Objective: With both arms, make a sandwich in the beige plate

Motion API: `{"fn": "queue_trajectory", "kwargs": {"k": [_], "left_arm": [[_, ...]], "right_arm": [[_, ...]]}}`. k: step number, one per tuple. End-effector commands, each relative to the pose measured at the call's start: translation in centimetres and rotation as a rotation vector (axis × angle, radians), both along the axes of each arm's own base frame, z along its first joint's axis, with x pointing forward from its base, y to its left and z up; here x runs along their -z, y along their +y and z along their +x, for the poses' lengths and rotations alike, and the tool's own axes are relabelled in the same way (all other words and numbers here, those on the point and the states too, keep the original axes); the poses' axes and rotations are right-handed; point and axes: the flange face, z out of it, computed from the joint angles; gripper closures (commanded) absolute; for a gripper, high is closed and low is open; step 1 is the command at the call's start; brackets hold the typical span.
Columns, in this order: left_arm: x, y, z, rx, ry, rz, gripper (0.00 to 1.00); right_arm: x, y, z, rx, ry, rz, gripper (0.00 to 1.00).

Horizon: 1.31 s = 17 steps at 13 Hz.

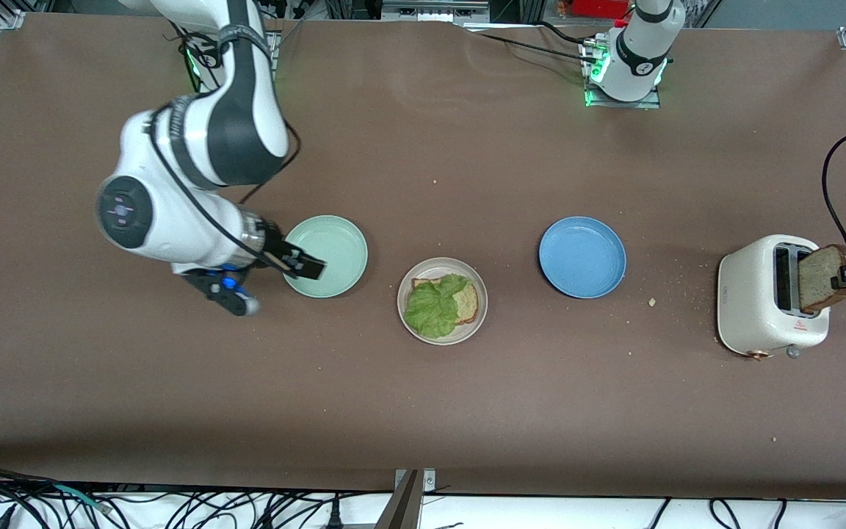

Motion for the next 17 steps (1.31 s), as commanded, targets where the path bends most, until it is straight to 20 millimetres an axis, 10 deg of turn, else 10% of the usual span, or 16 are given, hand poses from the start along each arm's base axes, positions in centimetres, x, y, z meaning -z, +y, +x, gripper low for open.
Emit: {"fn": "queue_trajectory", "kwargs": {"k": [1, 4, 11, 17], "left_arm": [[-2.5, -0.3, 0.3, 0.038, -0.004, 0.017, 1.00], [-4.2, -0.9, 1.0, 0.049, -0.028, 0.024, 1.00], [-9.9, -4.8, 1.2, 0.087, -0.040, -0.163, 1.00], [-4.0, -15.2, 4.0, 0.052, 0.009, -0.676, 1.00]], "right_arm": [[-1.9, -4.4, -0.2, -0.122, -0.008, -0.074, 0.00], [-3.8, -10.4, 0.9, -0.230, 0.000, -0.104, 0.00], [-5.4, -16.6, 3.5, -0.394, 0.023, -0.156, 0.00], [-6.5, -18.1, 3.1, -0.448, 0.016, -0.154, 0.01]]}}
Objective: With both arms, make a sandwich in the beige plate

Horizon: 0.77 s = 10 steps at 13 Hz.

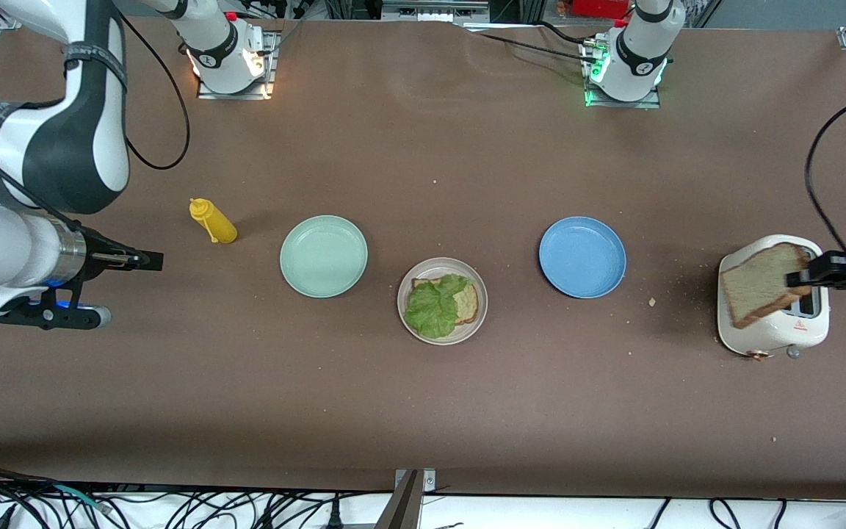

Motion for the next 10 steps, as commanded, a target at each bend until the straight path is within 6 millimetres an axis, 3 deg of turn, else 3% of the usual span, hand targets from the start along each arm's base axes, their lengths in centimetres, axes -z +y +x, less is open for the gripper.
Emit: {"fn": "queue_trajectory", "kwargs": {"k": [1, 3, 4, 5, 7, 10], "left_arm": [[4.5, -6.4, 2.1, -0.064, 0.128, -0.179, 1.00], [8.1, -12.5, 3.6, -0.117, 0.255, -0.318, 1.00], [10.0, -14.3, 4.1, -0.117, 0.274, -0.388, 1.00], [11.3, -15.9, 4.9, -0.135, 0.265, -0.452, 1.00], [13.5, -20.8, 5.6, -0.152, 0.251, -0.477, 1.00], [16.4, -24.2, 5.8, -0.163, 0.271, -0.577, 1.00]], "right_arm": [[-1.7, -1.6, -0.8, 0.018, -0.024, 0.041, 0.01], [-1.2, -3.7, -2.0, 0.029, -0.031, 0.072, 0.01], [-0.6, -4.1, -3.1, 0.022, -0.051, 0.068, 0.01], [-0.2, -4.2, -4.3, 0.007, -0.081, 0.052, 0.01], [1.6, -3.8, -6.7, 0.069, -0.140, 0.036, 0.01], [1.9, -4.2, -8.8, 0.158, -0.146, 0.059, 0.01]]}}
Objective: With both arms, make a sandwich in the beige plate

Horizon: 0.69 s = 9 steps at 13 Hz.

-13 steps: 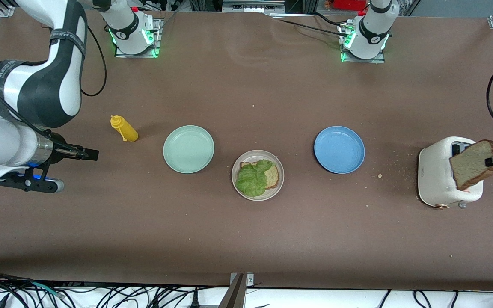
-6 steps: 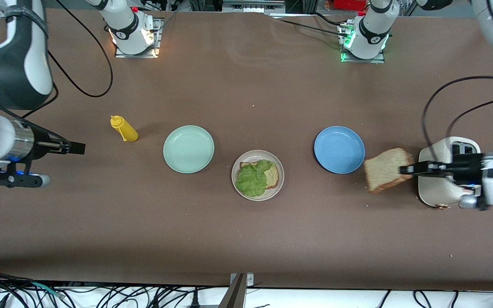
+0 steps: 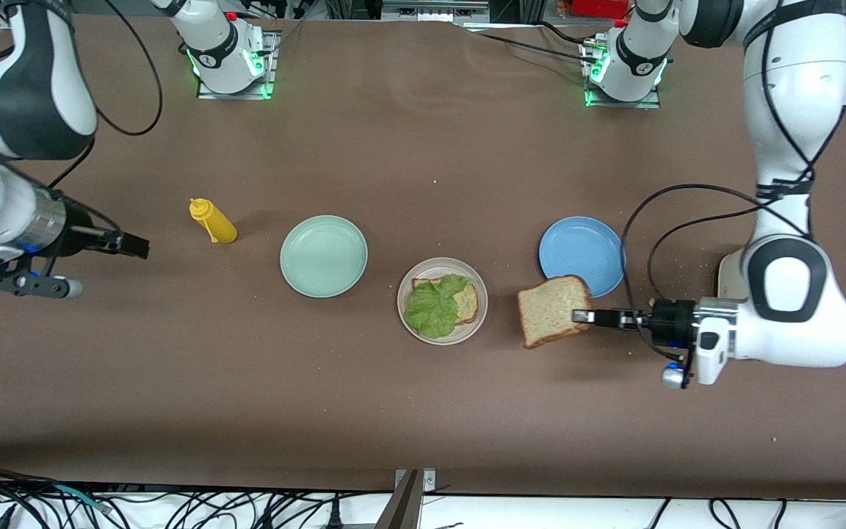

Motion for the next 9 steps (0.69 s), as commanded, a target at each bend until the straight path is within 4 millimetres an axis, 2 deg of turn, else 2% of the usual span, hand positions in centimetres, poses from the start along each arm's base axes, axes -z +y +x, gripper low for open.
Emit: {"fn": "queue_trajectory", "kwargs": {"k": [1, 2, 3, 6, 9], "left_arm": [[0.5, -2.4, 0.4, -0.033, 0.005, -0.079, 1.00], [0.6, -3.4, 0.4, -0.040, 0.002, -0.099, 1.00], [1.6, -4.4, 0.4, -0.036, 0.009, -0.123, 1.00], [4.1, -9.4, -0.5, -0.002, -0.010, -0.147, 1.00], [5.0, -13.6, -1.6, 0.014, -0.019, -0.123, 1.00]], "right_arm": [[-0.9, -0.4, -4.0, 0.045, -0.020, 0.000, 0.01], [-0.9, -0.3, -5.1, 0.037, -0.035, -0.003, 0.01], [-1.0, -0.7, -5.8, 0.035, -0.053, -0.005, 0.01], [-2.7, -2.0, -7.1, 0.022, -0.079, -0.005, 0.01], [-2.7, -2.3, -8.5, 0.029, -0.132, -0.004, 0.01]]}}
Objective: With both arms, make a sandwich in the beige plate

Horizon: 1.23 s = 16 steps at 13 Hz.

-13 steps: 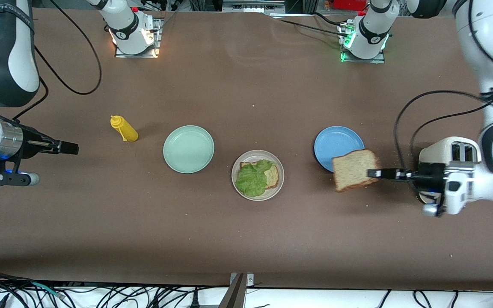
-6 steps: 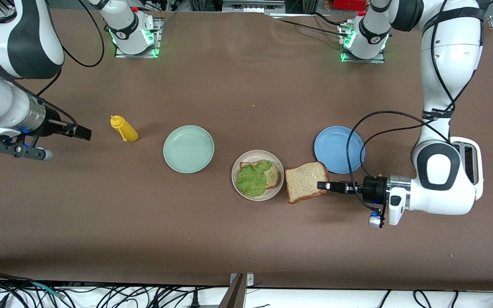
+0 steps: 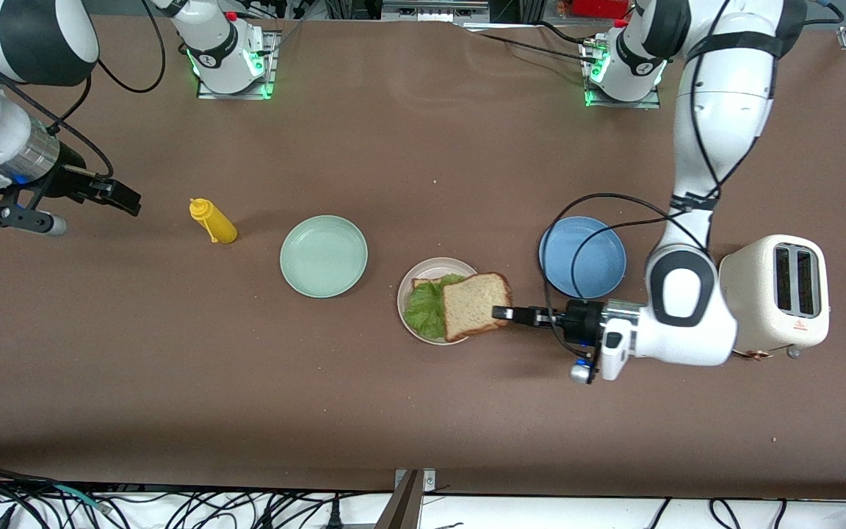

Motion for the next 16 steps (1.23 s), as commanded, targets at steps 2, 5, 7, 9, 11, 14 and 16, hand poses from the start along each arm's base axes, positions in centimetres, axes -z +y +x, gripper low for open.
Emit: {"fn": "queue_trajectory", "kwargs": {"k": [2, 5, 7, 9, 11, 14, 16], "left_arm": [[0.9, -4.7, -1.3, -0.006, -0.028, 0.004, 1.00], [2.8, -7.4, -2.4, -0.013, -0.030, 0.027, 1.00], [4.4, -7.6, -3.1, 0.008, -0.044, 0.036, 1.00], [5.9, -7.2, -3.8, 0.027, -0.054, 0.043, 1.00], [7.7, -6.1, -4.5, 0.046, -0.085, 0.044, 1.00], [9.0, -4.4, -4.6, 0.053, -0.122, 0.038, 0.60], [8.8, -2.9, -4.0, 0.039, -0.140, 0.042, 0.00]], "right_arm": [[-0.1, -0.6, -1.6, -0.002, -0.041, 0.018, 0.01], [-0.2, -0.6, -1.3, -0.006, -0.048, 0.018, 0.00], [-0.7, -0.7, -1.3, -0.012, -0.048, 0.015, 0.00], [-2.5, -0.6, -0.8, -0.019, -0.086, 0.013, 0.00], [-4.4, -0.7, 0.0, -0.027, -0.122, 0.010, 0.00], [-5.6, -0.8, 1.0, -0.023, -0.121, 0.011, 0.00], [-5.8, -0.8, 1.2, -0.023, -0.104, 0.012, 0.00]]}}
